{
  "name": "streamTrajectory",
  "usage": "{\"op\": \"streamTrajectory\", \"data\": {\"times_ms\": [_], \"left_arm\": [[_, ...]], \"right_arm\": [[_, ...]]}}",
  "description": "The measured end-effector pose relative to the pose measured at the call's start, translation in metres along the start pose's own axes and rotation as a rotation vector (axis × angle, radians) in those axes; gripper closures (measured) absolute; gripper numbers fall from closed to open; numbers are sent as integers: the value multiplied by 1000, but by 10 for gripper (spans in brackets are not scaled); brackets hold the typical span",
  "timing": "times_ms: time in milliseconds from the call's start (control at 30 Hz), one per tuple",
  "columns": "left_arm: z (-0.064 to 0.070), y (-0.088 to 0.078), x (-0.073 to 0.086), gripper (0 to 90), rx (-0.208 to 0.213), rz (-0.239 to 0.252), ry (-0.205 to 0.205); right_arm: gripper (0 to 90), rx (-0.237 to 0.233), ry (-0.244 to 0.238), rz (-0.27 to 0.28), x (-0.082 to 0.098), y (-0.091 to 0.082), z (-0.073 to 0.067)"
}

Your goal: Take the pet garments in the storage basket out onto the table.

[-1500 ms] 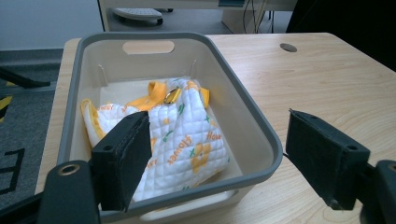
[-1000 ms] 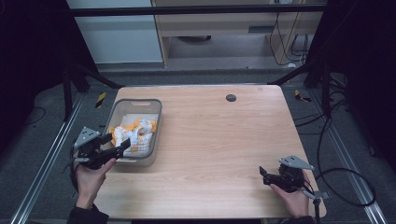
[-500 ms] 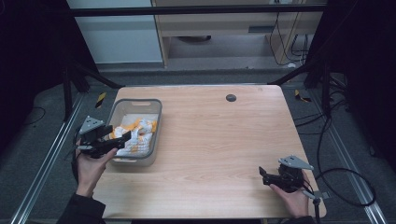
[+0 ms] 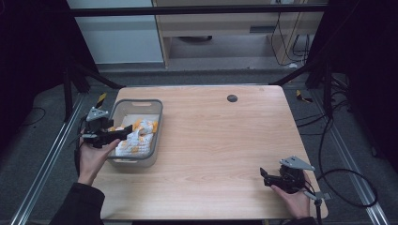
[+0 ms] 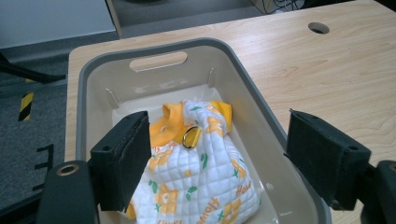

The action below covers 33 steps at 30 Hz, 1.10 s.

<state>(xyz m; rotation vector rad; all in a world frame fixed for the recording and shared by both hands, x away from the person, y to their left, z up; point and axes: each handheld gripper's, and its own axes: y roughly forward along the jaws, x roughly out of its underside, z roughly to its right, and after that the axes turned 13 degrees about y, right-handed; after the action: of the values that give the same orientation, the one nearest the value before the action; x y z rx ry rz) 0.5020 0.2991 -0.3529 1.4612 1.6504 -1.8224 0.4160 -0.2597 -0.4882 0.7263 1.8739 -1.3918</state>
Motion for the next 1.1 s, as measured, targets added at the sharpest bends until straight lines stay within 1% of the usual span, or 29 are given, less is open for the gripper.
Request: {"op": "streamTrajectory", "data": {"times_ms": [133,267,300,433,467,667,900,1100], "left_arm": [[-1,8,-3,216,5,-39,13],[-1,13,-3,215,9,-58,24],[0,17,-3,215,10,-71,29],[0,21,-4,215,16,-79,29],[0,22,-4,215,16,-79,28],[-2,30,-4,215,17,-102,28],[-5,44,-4,215,19,-146,22],[-6,51,-3,215,22,-170,16]], "right_arm": [[96,-2,7,-6,0,0,0],[96,-3,7,-5,0,0,0],[96,-4,8,-6,0,0,0],[96,-4,7,-8,0,0,0],[96,-1,0,-5,0,0,0],[96,-3,-1,-7,0,1,0],[97,-2,-4,-10,0,1,0],[96,-4,-2,-12,0,1,0]]}}
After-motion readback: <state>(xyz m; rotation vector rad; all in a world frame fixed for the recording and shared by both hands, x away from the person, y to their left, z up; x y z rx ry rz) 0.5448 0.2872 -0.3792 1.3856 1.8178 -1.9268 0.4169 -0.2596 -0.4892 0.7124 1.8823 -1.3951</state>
